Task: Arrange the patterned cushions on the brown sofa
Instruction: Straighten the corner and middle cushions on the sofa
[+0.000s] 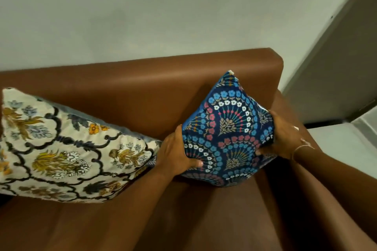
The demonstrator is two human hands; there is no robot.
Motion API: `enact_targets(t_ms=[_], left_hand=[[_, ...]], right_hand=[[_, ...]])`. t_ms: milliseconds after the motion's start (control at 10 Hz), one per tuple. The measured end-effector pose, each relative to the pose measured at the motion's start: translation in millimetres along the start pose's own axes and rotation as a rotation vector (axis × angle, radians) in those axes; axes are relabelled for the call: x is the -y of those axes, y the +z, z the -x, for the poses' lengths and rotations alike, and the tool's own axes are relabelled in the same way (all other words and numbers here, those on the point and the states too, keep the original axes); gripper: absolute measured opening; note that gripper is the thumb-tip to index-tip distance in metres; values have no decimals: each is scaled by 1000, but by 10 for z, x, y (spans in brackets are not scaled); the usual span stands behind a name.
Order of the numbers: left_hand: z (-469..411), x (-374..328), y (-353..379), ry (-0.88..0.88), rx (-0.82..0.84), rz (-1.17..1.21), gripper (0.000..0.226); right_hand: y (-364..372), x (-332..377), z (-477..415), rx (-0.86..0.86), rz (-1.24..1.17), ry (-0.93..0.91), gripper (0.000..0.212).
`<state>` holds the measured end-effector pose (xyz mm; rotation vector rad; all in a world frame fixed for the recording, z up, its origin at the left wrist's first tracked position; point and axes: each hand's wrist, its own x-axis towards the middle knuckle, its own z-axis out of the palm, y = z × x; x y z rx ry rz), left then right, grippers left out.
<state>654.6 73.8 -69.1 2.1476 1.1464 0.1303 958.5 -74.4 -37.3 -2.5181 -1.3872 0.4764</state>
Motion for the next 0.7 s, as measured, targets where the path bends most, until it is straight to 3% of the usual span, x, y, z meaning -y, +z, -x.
enact_targets(t_ms=[100, 200, 300, 500, 600, 700], left_hand=[[-28, -95, 79, 2, -250, -21, 100], [-18, -140, 67, 74, -425, -92, 93], [-47, -147, 95, 86, -395, -184, 96], [-16, -129, 73, 79, -240, -207, 107], [199, -135, -66, 118, -177, -240, 102], [574, -94, -343, 148, -164, -320, 86]], right_hand=[[102, 2, -97, -149, -26, 13, 98], [147, -56, -64, -319, -52, 23, 80], [250, -58, 10, -351, -82, -11, 80], [341, 36, 7, -182, -32, 109, 113], [281, 132, 185, -251, -43, 79, 112], [224, 474, 522, -336, 16, 20, 89]])
